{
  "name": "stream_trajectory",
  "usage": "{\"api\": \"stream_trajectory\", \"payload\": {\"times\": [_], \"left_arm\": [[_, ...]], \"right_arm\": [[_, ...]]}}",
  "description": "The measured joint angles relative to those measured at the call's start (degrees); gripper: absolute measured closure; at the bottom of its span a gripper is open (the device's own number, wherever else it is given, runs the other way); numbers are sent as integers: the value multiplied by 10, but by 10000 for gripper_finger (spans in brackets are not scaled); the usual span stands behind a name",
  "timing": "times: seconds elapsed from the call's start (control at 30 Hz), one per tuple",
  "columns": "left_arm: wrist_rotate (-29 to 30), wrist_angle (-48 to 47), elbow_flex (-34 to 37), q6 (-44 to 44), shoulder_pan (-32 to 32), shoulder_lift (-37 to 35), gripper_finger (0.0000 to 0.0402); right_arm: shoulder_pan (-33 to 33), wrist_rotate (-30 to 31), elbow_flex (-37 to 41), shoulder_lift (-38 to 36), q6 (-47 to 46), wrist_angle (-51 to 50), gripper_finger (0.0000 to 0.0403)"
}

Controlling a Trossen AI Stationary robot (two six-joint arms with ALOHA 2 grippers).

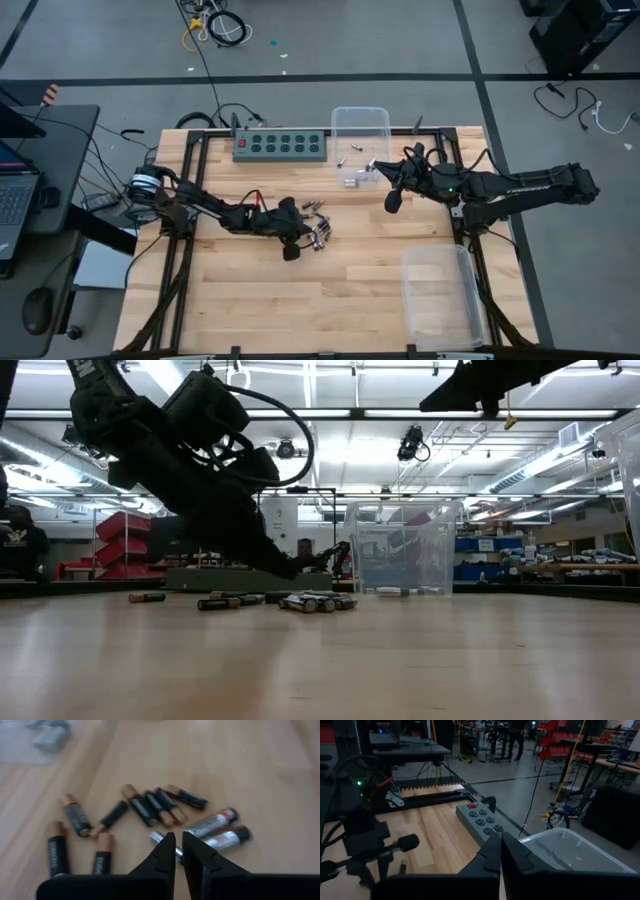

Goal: Sort batteries
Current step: Put the silver battery into the top transparent bin

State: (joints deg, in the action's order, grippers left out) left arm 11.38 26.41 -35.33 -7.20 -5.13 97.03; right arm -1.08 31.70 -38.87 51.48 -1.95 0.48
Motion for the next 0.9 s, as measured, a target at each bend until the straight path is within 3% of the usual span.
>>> {"api": "stream_trajectory", "payload": {"times": [0.2, 0.53, 0.9], "left_arm": [[31, 30, 0, -24, 7, 9, 367], [-30, 38, 0, -35, 6, 35, 367], [-31, 40, 0, -36, 14, 48, 362]], "right_arm": [[-3, -1, 0, 0, -1, -8, 402], [-3, -1, 0, 0, -1, -7, 400], [-3, -1, 0, 0, -8, -7, 399]]}}
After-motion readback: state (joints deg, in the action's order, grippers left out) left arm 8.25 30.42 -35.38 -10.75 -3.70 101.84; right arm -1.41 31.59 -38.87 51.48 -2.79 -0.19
